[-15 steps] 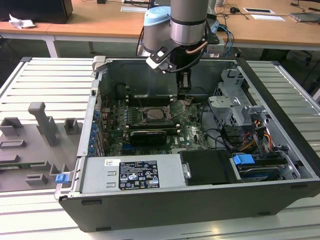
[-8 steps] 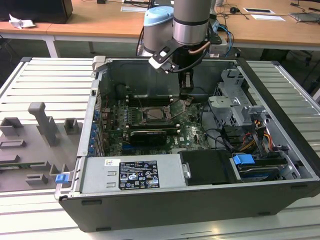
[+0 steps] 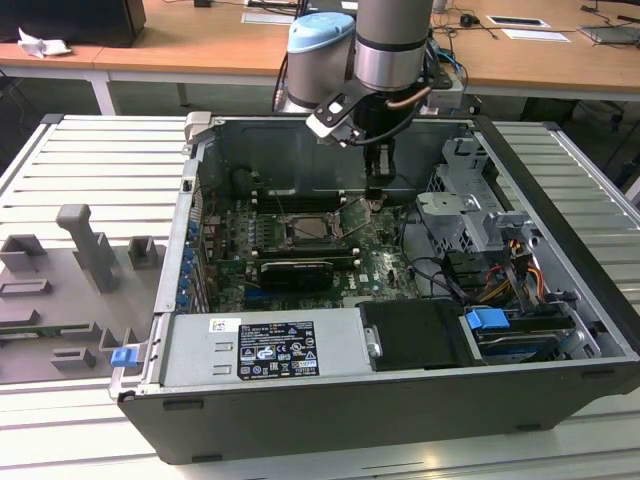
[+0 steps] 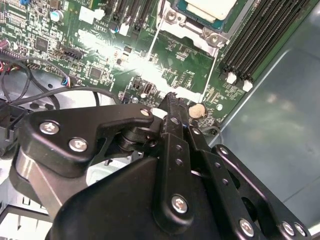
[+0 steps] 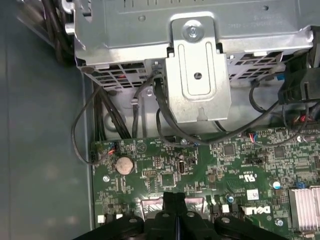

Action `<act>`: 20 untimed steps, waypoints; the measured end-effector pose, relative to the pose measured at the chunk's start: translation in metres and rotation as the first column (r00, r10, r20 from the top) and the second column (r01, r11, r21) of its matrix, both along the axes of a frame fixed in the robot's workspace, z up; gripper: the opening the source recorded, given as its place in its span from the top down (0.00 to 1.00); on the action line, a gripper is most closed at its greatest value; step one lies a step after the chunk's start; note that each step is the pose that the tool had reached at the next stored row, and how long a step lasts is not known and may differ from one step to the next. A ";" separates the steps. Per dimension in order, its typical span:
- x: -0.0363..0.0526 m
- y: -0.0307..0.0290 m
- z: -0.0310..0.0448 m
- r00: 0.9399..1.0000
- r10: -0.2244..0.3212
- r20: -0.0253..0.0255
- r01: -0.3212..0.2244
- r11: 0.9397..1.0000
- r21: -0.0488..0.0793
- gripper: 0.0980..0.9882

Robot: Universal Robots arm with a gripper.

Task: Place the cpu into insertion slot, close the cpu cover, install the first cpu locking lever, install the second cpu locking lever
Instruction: 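Close the cpu cover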

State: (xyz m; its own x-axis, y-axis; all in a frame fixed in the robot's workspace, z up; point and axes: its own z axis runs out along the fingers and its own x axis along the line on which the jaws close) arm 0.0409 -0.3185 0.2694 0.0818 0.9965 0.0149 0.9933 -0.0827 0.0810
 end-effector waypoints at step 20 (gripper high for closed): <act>0.0173 0.0000 0.0000 1.000 0.000 -0.001 0.000 1.000 0.000 0.99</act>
State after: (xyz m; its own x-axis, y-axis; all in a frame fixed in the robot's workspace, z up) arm 0.0582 -0.3185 0.2694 0.0819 0.9965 0.0148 0.9933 -0.0828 0.0800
